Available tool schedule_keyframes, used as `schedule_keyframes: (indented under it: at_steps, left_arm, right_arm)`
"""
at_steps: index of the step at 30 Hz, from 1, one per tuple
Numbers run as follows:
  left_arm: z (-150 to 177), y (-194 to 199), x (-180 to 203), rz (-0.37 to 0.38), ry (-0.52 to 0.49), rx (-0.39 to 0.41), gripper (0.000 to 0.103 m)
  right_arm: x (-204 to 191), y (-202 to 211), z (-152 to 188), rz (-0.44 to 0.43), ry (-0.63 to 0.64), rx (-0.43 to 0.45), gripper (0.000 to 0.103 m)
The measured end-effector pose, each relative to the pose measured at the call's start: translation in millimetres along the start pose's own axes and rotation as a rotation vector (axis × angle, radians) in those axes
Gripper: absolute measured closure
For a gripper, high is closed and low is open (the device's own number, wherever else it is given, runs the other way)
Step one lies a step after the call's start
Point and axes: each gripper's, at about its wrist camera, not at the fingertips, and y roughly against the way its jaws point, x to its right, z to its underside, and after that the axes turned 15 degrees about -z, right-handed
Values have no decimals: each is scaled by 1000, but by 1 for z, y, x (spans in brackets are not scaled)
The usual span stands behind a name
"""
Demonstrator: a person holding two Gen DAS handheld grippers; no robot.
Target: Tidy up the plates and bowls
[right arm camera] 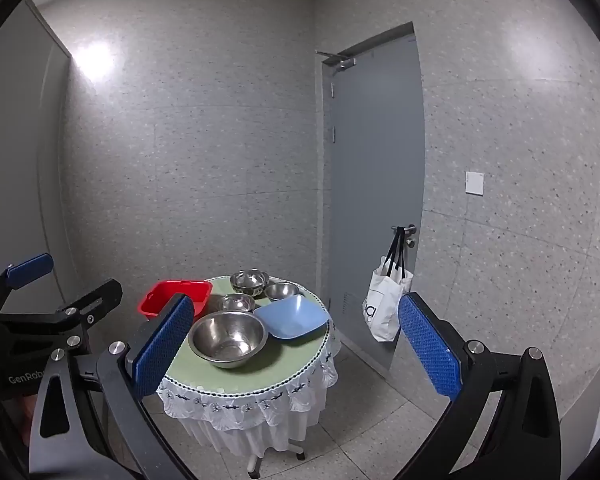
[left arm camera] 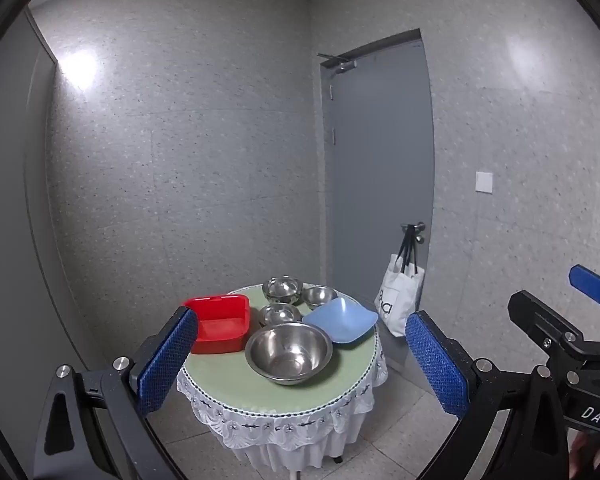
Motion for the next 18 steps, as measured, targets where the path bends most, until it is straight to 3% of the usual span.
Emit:
schedule_keyframes:
  at_steps: [18]
  left_arm:
    - [5, -3, 1, 0, -3, 0, 0]
  right_arm:
    - [4, -3, -2, 0, -1, 5, 0]
